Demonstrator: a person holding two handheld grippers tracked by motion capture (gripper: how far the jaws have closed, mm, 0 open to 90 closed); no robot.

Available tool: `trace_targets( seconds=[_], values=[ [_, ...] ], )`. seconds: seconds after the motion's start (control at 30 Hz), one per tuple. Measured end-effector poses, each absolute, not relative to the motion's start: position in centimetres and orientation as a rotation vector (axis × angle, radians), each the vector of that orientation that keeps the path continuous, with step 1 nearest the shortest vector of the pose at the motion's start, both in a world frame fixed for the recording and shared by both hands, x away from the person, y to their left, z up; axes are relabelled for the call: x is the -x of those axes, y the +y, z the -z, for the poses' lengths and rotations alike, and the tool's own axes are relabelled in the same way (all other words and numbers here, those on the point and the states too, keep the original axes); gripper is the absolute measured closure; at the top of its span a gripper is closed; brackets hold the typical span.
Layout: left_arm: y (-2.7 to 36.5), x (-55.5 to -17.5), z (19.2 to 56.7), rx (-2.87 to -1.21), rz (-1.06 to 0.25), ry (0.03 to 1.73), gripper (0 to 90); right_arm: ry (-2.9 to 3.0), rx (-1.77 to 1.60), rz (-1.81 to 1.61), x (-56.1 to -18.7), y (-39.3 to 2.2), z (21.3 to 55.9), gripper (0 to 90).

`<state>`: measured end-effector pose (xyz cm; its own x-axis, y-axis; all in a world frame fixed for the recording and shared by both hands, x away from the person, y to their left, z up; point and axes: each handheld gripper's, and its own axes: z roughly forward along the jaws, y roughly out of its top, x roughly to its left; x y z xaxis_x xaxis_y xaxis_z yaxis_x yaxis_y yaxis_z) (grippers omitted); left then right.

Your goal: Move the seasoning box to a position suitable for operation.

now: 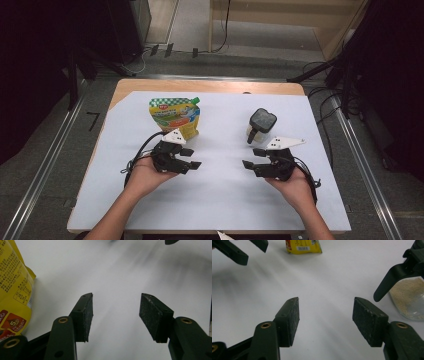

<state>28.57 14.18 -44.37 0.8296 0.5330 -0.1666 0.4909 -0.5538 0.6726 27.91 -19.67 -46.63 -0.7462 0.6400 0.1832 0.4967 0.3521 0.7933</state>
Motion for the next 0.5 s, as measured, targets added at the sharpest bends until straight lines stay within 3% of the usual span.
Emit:
trace_targets(
  seconds=[0.37,0.5],
  values=[
    [14.37,-28.58,44.06,-2.232,-0.079,0.758,44.3,2.421,-1.079,-1.371,-27.86,-20.12,46.63,32.0],
    [14.43,-28.70,44.06,-2.219,-0.079,0.762,43.0,2.421,-1.080,-1.352,-27.84,-20.45,46.67,33.5]
  ],
)
